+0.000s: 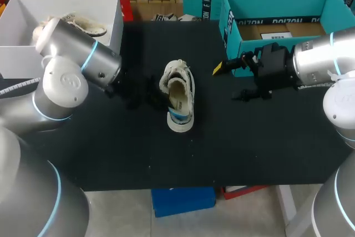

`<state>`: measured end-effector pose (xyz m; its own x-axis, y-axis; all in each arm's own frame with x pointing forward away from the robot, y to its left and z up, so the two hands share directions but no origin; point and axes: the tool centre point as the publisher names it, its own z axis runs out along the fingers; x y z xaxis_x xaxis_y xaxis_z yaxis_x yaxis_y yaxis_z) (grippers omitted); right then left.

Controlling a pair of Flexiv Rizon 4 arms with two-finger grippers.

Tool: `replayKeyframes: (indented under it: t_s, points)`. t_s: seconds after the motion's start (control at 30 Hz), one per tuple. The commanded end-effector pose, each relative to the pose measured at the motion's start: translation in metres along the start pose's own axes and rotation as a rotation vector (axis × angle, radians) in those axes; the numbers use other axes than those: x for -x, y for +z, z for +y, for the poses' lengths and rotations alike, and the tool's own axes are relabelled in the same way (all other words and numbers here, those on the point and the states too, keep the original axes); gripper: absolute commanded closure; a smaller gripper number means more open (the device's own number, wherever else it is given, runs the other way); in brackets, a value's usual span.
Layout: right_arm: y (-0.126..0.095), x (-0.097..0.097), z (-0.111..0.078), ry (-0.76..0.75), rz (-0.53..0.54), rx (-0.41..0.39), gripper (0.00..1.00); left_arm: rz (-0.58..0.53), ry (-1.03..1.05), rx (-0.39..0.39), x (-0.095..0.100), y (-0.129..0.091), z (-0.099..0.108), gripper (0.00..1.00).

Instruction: Take the shoe out of the shoebox, open the shoe tongue, remove and reinsert the insole, then place the shoe into the shoebox

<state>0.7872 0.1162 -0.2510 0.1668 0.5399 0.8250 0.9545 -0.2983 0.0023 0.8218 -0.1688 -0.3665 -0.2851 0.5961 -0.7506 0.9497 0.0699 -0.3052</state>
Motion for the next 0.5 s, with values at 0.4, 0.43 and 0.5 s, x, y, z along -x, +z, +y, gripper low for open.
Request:
replayKeyframes:
  t_s: [0.4, 0.43, 0.5]
  points:
    - [0.001, -0.001, 0.0, 0.001, -0.001, 0.0, 0.0, -0.064, -0.018, -0.017, 0.003, -0.002, -0.012, 1.0]
    - [0.001, -0.001, 0.0, 0.001, -0.001, 0.0, 0.0, -0.065, -0.018, -0.017, 0.003, -0.003, -0.013, 1.0]
    - [0.001, -0.001, 0.0, 0.001, -0.001, 0.0, 0.0, -0.068, -0.017, -0.018, 0.006, -0.004, -0.015, 1.0]
